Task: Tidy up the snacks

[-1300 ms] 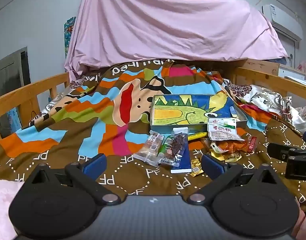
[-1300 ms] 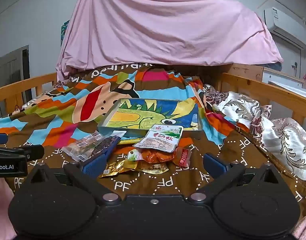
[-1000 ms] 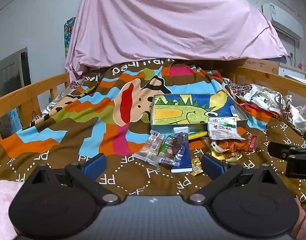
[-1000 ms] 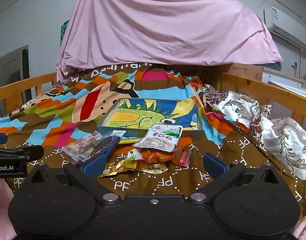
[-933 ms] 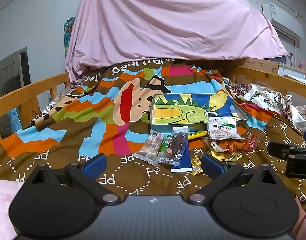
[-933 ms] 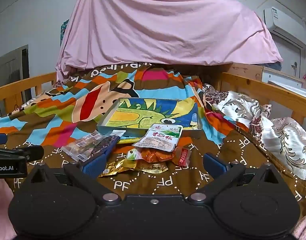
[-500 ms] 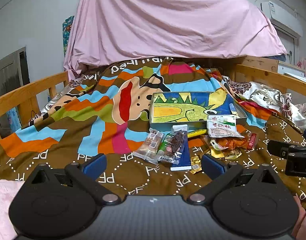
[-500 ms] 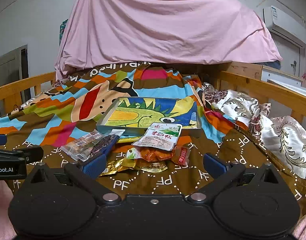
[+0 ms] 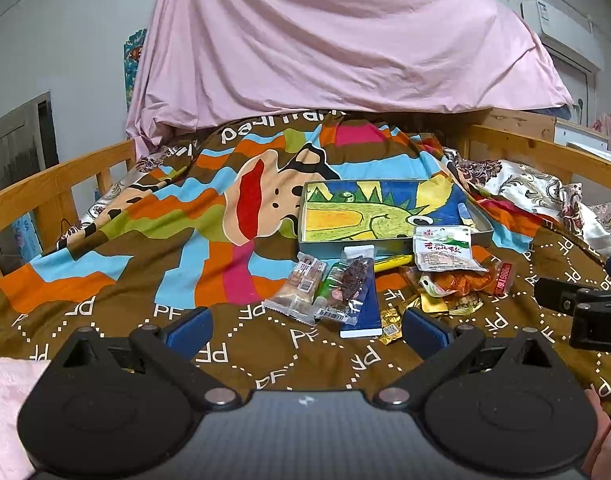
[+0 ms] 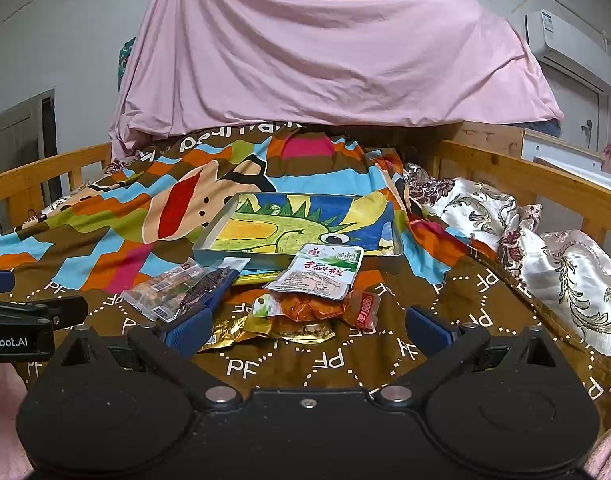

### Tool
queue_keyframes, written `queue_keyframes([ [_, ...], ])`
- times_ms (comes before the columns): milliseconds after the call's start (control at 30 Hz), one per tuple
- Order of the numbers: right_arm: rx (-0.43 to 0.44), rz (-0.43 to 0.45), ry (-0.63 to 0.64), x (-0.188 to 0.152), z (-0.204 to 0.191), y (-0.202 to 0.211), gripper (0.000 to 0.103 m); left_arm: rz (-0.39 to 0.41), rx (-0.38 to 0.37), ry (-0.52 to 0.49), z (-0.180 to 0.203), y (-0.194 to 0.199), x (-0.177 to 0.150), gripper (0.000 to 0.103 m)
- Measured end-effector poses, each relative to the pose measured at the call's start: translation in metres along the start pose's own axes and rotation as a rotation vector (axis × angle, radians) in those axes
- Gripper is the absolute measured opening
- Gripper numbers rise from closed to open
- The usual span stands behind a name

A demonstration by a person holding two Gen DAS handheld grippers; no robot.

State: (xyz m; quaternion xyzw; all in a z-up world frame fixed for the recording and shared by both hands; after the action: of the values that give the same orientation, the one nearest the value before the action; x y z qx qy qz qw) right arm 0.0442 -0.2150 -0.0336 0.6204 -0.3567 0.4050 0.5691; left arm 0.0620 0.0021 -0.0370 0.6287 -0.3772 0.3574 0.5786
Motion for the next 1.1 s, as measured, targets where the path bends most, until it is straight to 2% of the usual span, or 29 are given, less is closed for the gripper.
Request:
queue_keyframes([
  [767, 0.0, -0.002, -0.002, 0.006, -0.002, 0.0, 0.102, -0.007, 0.003, -0.001, -0.003, 0.0, -0.003, 0.103],
  [900, -0.028, 0.007, -0.006, 0.001, 0.005, 0.0, 0.102, -0.011, 0.003, 0.0, -0.002, -0.001, -0.004, 0.103],
  [1100, -0.052, -0.014, -0.056, 0.003, 0.013, -0.007, 0.102, -0.063, -0.005, 0.059, -0.012, -0.009, 0.0, 0.103],
])
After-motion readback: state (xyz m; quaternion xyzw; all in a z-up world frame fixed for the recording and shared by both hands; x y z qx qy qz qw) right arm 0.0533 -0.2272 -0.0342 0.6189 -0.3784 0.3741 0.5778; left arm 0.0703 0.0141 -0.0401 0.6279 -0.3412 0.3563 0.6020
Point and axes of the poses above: each gripper's, at about its wrist camera, not at the fingertips, and y roughly against the way its jaws point, z to its right, x to its top, the point moved 7 cm from there along -y, roughly the way its jaws point, and after that the axes turned 3 degrees about x, right-handed, at the moved point
